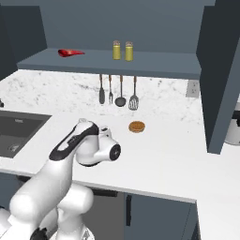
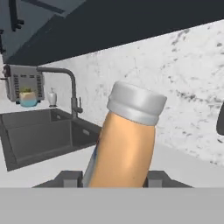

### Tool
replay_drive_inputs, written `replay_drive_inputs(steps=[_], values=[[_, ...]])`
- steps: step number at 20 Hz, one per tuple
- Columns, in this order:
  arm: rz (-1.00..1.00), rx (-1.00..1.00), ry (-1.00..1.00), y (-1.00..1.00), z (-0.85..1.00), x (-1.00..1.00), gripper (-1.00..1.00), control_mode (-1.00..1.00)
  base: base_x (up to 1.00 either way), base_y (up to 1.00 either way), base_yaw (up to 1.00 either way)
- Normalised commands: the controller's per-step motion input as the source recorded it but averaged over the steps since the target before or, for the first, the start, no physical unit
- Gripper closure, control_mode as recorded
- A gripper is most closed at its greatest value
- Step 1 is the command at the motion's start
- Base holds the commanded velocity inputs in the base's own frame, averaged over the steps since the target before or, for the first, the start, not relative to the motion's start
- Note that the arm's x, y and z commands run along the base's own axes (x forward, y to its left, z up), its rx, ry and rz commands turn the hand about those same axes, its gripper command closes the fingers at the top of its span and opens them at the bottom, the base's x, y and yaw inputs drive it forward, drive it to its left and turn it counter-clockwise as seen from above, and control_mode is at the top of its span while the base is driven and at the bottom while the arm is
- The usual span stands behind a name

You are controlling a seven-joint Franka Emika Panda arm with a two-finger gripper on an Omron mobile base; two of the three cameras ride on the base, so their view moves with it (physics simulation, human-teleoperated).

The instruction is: Put the shaker and condiment bottle from the counter next to their counterparts in the cabinet.

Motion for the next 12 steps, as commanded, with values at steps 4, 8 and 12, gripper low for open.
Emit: replay_drive_inputs(steps=[4, 8, 12], values=[[-0.37, -0.05, -0.20, 0.01, 0.79, -0.38, 1.00, -1.00, 0.00, 0.00, 0.00], [-0.29, -0.04, -0.13, 0.04, 0.71, -0.44, 1.00, -1.00, 0.00, 0.00, 0.00], [-0.24, -0.06, -0.14, 0.13, 0.70, -0.53, 1.00, -1.00, 0.00, 0.00, 0.00]])
